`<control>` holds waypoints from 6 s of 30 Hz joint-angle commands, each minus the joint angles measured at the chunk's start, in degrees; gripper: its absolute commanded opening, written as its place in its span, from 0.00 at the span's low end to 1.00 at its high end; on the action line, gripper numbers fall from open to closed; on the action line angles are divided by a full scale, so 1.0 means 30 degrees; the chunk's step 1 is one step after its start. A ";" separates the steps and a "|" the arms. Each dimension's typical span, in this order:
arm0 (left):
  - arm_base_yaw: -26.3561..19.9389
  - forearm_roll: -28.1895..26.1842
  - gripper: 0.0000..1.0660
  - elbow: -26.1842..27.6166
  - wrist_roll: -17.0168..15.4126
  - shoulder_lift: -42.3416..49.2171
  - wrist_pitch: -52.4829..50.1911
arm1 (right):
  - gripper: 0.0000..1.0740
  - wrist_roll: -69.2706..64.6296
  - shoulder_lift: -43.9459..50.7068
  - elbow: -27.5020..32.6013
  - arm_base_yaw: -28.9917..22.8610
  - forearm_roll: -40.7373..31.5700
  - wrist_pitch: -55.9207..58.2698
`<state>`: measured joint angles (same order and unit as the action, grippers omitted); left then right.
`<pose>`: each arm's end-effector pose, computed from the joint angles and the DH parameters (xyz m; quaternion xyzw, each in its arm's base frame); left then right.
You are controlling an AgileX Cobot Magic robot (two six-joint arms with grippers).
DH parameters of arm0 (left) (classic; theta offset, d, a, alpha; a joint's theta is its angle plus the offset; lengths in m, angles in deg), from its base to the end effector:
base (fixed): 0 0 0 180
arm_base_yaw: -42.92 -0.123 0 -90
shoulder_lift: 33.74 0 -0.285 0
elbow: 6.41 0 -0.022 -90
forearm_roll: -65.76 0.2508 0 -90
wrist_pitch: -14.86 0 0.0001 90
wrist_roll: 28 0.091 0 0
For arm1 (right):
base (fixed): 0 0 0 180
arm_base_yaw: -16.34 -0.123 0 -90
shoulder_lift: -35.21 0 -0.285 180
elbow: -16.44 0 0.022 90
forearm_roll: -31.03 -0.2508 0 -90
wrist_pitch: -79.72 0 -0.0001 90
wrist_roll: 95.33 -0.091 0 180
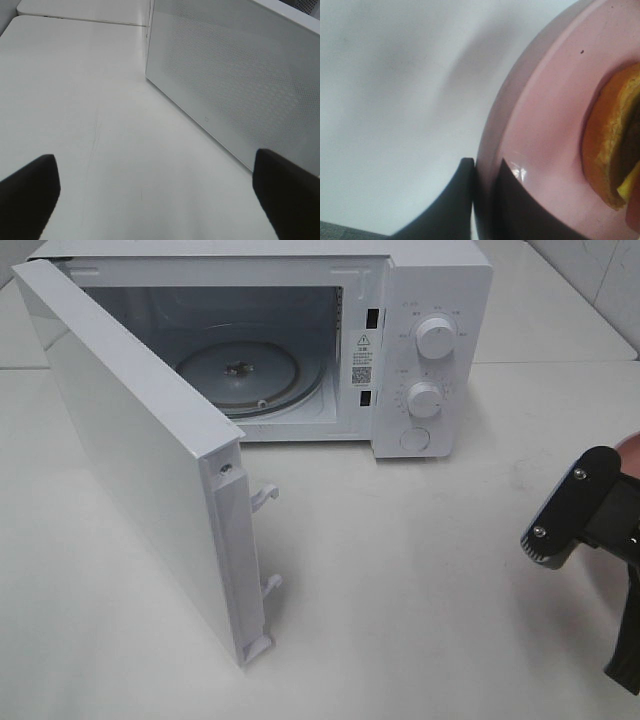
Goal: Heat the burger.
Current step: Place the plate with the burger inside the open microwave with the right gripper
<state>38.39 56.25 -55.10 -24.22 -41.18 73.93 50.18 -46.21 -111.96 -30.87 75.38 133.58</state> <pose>-0.0039 -0.0133 0.2800 -0.0034 0.8414 -0.0440 0.5386 0.1458 0.0819 0.1748 -0.3414 0.8920 -0.2564 0.1482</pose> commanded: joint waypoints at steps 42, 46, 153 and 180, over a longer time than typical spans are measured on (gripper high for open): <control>-0.0038 -0.0057 0.94 -0.0038 -0.0076 0.0325 -0.0038 | 0.00 0.6723 0.1165 0.1681 -0.0076 0.4660 -0.7850; -0.0038 -0.0057 0.94 -0.0038 -0.0076 0.0325 -0.0038 | 0.00 0.6723 0.1165 0.1681 -0.0076 0.5080 -0.7907; -0.0038 -0.0057 0.94 -0.0038 -0.0076 0.0325 -0.0038 | 0.00 4.5397 -0.1604 -0.5080 0.5214 -1.7399 -1.2376; -0.0038 -0.0057 0.94 -0.0038 -0.0076 0.0325 -0.0038 | 0.00 4.4041 -0.3820 -0.6665 0.4049 -1.6960 -1.4209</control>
<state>38.39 56.25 -55.10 -24.22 -41.18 73.93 182.87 -58.12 -130.92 -18.55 24.55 94.50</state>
